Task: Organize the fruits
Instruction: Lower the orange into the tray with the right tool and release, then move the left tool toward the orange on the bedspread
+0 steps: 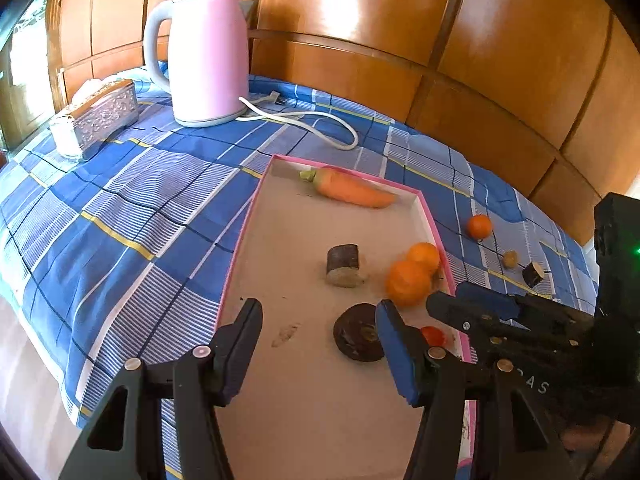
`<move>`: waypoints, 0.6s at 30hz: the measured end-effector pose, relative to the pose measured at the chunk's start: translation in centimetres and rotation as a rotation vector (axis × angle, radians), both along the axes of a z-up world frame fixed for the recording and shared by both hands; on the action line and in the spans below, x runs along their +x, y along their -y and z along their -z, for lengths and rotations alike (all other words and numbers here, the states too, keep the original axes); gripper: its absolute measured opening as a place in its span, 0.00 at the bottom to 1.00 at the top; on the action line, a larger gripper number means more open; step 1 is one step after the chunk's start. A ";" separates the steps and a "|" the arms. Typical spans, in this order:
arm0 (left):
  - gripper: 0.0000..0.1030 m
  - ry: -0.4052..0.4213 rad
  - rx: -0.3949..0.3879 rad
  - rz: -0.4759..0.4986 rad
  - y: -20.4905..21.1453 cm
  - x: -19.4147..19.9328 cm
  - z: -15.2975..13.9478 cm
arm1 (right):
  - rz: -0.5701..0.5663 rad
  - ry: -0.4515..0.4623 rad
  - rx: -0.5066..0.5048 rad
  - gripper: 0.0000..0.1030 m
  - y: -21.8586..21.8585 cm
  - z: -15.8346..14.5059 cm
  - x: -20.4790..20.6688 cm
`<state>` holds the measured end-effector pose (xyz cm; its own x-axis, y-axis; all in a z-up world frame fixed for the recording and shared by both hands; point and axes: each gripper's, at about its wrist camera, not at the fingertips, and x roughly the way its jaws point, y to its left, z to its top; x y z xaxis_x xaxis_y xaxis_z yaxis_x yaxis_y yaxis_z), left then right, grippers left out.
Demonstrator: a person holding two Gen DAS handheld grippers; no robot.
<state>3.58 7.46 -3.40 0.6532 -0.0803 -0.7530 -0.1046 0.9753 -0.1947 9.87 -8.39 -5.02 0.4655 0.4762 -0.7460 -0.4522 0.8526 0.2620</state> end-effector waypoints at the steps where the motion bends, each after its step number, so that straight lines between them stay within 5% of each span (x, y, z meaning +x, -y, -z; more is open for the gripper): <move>1: 0.58 0.000 0.000 0.001 0.1 0.0 0.0 | -0.003 -0.001 0.005 0.40 0.0 0.0 -0.1; 18: 0.58 0.013 0.024 0.039 1.7 -0.7 -0.7 | 0.094 0.069 0.001 0.40 2.9 -1.6 -3.2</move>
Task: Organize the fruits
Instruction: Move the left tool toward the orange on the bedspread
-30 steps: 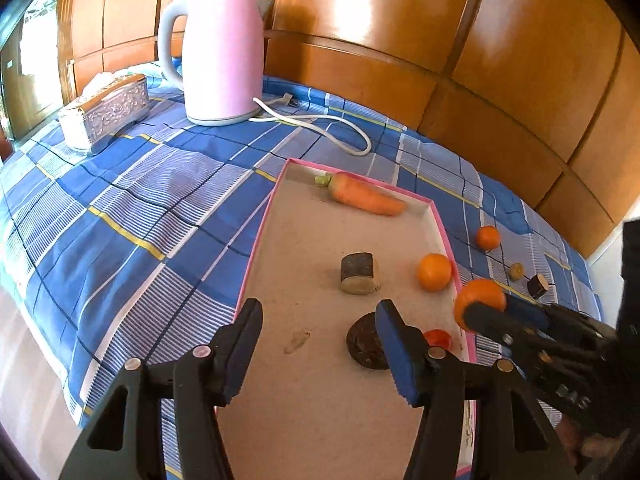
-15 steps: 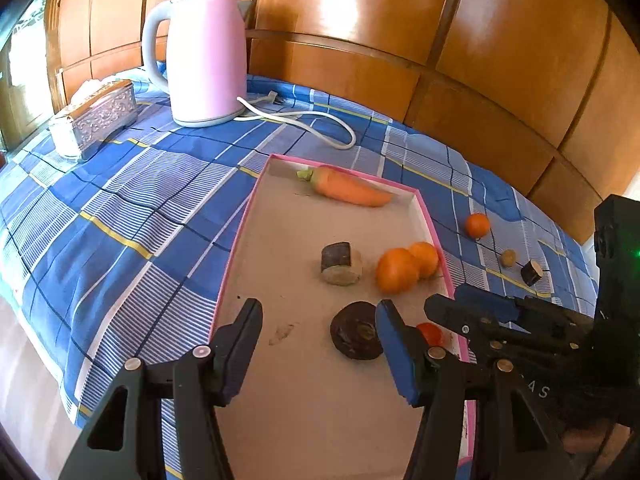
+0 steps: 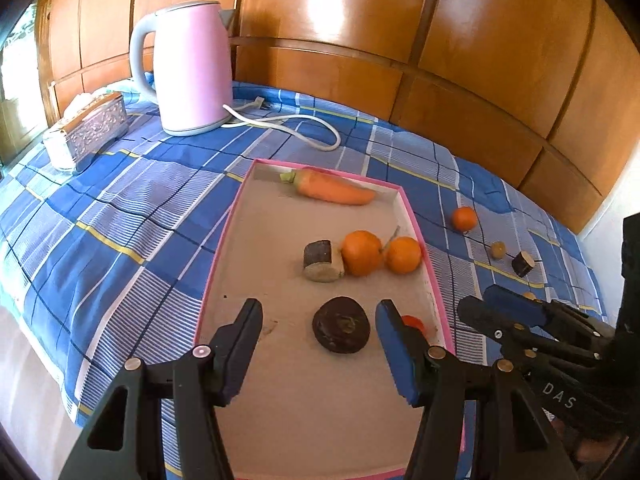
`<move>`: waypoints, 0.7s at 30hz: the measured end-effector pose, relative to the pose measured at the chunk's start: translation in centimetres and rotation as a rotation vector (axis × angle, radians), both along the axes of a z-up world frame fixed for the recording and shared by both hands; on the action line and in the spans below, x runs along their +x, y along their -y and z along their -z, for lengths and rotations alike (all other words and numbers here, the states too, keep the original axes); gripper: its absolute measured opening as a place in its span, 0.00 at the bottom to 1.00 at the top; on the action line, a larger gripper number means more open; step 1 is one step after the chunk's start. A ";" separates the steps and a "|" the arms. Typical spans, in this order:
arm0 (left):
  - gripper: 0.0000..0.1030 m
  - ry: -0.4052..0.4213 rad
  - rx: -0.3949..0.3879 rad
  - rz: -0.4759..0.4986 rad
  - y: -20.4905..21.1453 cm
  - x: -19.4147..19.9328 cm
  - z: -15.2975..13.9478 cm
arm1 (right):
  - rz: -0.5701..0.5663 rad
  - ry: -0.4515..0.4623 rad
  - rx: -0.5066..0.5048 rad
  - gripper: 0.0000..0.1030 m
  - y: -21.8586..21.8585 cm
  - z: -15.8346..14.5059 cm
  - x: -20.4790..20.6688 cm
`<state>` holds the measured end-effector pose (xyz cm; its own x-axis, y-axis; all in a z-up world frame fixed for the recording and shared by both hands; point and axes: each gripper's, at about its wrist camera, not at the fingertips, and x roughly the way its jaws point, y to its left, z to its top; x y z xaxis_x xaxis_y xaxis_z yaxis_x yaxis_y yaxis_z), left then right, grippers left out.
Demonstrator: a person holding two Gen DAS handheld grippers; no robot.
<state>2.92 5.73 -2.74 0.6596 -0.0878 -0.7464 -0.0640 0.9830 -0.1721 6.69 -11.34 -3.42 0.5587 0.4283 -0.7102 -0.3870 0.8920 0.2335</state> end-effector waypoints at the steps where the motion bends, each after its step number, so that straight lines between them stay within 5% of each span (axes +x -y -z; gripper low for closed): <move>1: 0.58 0.000 0.001 0.003 0.1 0.0 0.0 | 0.004 0.002 -0.002 0.40 0.1 0.0 -0.1; 21: 0.58 -0.008 0.055 0.105 3.8 0.2 -0.2 | 0.170 0.010 -0.027 0.40 6.3 0.9 -1.1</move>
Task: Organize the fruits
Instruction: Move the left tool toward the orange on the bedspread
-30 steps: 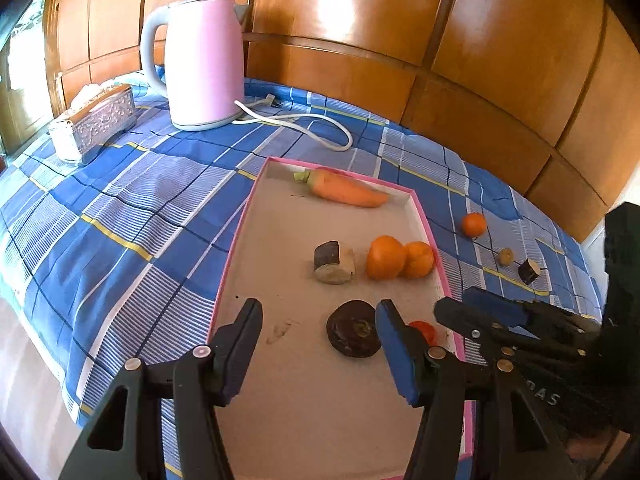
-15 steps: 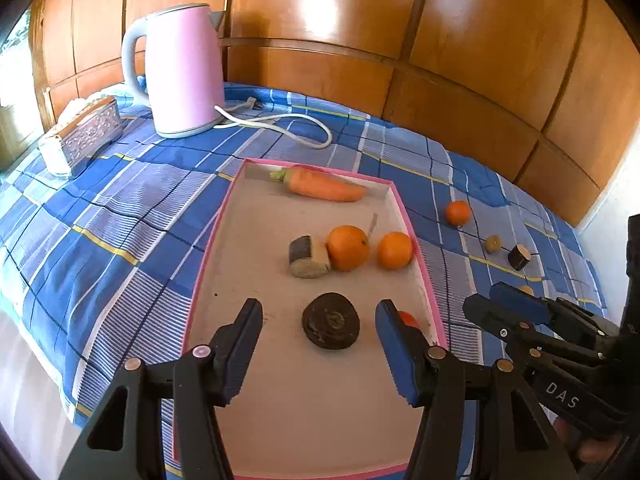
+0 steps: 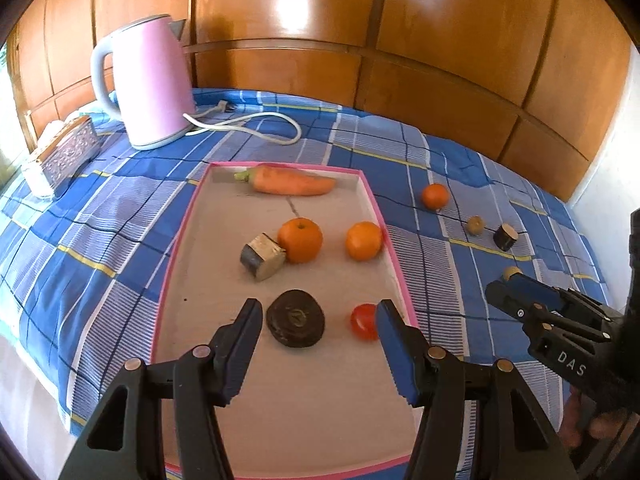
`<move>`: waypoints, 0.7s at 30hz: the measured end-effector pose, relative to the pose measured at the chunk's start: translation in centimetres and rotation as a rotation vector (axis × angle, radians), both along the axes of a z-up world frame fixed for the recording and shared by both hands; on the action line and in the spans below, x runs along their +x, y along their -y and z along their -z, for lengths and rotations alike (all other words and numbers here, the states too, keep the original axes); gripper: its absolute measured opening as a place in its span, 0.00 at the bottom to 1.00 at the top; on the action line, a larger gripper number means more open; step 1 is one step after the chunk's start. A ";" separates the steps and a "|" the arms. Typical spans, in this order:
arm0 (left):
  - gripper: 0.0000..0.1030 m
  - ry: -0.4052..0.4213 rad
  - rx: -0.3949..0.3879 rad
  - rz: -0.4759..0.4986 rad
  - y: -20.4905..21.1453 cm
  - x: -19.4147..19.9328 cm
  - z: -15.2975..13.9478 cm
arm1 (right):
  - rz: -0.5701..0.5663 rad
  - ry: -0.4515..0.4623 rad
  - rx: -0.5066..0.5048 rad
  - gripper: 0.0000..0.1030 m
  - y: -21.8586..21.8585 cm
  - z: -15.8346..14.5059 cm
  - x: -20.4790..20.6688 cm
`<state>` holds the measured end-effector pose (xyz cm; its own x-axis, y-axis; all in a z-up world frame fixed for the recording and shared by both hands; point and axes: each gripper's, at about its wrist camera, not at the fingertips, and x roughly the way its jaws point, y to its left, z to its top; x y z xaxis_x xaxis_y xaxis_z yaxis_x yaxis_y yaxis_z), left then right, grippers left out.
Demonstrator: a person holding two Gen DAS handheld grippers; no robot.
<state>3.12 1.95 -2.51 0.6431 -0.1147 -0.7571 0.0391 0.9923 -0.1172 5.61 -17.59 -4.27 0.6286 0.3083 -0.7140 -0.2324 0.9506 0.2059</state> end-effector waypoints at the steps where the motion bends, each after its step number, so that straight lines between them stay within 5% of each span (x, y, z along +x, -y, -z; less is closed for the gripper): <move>1: 0.58 -0.001 0.001 0.007 0.2 0.0 0.0 | 0.010 -0.005 0.001 0.40 0.4 0.1 0.0; 21: 0.58 -0.024 0.003 0.196 6.0 1.0 -0.1 | 0.238 -0.050 0.009 0.40 9.0 2.1 -0.9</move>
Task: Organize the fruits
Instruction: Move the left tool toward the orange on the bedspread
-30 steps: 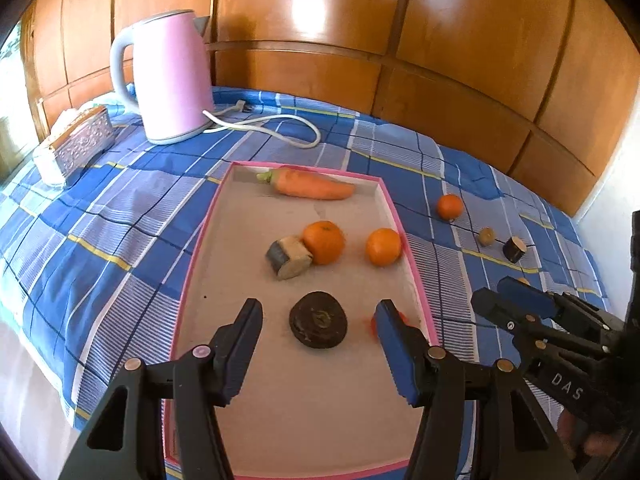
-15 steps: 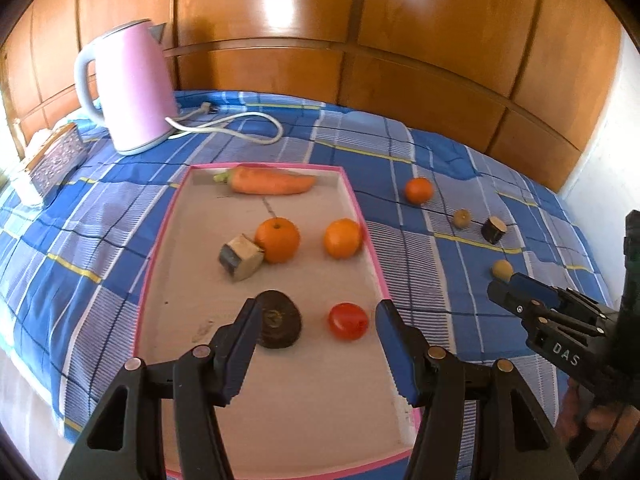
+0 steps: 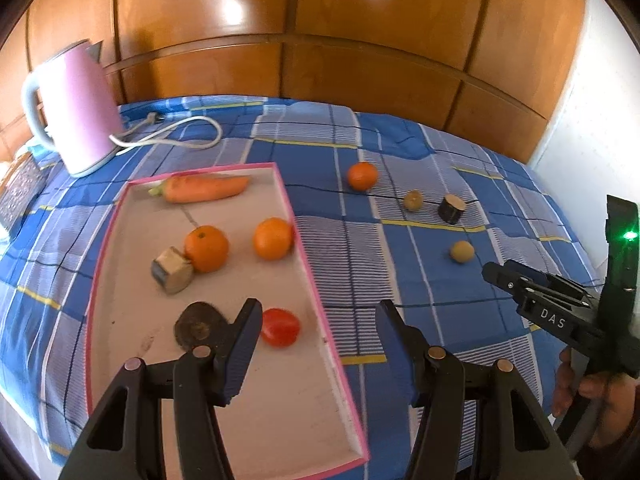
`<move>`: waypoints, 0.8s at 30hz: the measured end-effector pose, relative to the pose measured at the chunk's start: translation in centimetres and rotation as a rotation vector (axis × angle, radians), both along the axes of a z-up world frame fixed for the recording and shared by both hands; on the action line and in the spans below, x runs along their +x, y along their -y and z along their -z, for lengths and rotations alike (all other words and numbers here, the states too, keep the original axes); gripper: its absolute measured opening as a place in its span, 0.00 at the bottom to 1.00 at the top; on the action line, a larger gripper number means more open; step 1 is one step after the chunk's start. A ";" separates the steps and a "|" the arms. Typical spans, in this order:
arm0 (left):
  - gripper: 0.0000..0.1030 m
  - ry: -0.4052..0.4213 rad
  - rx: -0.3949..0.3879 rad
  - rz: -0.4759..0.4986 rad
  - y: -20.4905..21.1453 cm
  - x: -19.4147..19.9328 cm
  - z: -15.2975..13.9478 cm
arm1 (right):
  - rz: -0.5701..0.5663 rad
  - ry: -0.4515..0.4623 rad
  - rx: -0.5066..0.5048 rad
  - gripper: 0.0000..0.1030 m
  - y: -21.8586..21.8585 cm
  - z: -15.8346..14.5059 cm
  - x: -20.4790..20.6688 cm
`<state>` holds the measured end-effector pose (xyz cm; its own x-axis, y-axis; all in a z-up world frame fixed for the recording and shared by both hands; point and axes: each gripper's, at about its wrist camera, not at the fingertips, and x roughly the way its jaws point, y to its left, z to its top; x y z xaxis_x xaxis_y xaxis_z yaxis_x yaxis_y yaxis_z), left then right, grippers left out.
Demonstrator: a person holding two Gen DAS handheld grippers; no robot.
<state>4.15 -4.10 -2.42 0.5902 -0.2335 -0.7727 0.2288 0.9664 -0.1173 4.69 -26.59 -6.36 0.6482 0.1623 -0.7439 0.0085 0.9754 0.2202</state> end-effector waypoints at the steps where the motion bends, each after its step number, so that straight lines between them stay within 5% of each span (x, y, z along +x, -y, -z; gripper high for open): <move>1: 0.58 -0.001 0.001 0.008 0.3 0.1 0.0 | 0.003 -0.002 0.000 0.40 0.2 0.1 0.0; 24: 0.57 -0.044 0.026 0.101 6.8 5.0 1.0 | -0.004 -0.011 -0.007 0.40 1.4 0.8 1.0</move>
